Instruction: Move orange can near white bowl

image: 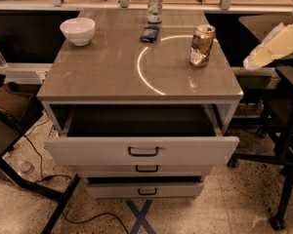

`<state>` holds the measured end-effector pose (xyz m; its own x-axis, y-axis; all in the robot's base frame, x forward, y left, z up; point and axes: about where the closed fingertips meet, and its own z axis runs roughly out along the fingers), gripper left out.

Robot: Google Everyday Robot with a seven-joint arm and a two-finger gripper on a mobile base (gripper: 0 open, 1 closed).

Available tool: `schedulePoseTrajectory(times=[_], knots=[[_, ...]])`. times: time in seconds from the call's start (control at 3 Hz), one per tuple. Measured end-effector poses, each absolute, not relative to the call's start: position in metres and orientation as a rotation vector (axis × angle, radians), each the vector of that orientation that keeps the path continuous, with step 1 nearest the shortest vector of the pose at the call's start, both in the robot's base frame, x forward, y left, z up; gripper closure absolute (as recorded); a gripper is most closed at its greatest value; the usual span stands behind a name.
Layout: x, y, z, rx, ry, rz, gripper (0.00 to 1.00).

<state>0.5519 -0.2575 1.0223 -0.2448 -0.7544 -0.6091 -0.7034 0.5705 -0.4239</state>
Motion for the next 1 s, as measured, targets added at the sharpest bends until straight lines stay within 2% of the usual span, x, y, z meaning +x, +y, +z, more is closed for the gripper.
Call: schedulePoseTrajectory(times=[0.33,0.67,1.0], knots=[[0.613,-0.279,1.013,-0.931,1.870,0.018,0.00],[0.639,-0.289,1.004,-0.808,1.816,0.074,0.00],[0.640,-0.287,1.004,-0.807,1.814,0.073,0.00]])
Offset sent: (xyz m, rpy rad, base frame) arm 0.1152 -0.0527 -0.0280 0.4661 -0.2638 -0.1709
